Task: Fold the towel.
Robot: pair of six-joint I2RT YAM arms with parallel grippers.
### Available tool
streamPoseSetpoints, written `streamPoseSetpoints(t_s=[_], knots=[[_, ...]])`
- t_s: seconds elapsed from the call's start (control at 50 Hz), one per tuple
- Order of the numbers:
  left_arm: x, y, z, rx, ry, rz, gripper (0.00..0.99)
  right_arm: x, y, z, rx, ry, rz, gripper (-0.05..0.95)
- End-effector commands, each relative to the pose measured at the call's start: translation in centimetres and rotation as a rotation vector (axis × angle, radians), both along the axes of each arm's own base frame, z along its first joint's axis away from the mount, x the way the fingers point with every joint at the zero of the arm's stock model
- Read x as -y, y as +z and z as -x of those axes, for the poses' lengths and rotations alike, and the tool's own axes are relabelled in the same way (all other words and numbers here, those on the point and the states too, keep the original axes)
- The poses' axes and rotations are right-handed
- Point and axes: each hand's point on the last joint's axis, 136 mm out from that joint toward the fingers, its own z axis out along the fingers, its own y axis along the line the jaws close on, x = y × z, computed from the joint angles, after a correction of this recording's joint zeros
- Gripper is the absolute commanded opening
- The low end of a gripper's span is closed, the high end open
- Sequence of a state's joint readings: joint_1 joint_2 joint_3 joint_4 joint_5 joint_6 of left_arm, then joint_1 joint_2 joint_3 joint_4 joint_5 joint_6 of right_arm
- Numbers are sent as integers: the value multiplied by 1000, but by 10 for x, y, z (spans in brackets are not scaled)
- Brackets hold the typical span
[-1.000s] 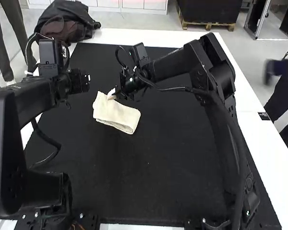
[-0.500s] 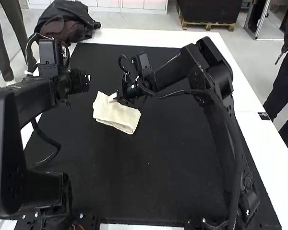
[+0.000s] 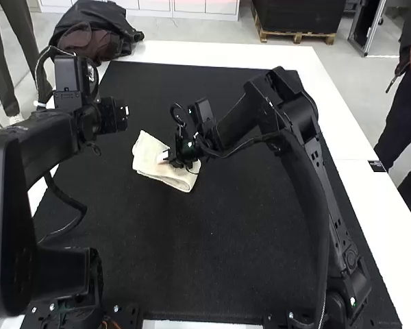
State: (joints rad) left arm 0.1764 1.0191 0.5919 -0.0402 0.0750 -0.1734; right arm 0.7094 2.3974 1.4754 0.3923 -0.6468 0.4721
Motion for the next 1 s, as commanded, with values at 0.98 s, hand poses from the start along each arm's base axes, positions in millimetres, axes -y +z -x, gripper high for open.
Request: streamPoseSetpoints(t_s=[0.98], knots=[[18,131,11,232,-55,-38,970,124,364,-22,308,-260,-367,-23]])
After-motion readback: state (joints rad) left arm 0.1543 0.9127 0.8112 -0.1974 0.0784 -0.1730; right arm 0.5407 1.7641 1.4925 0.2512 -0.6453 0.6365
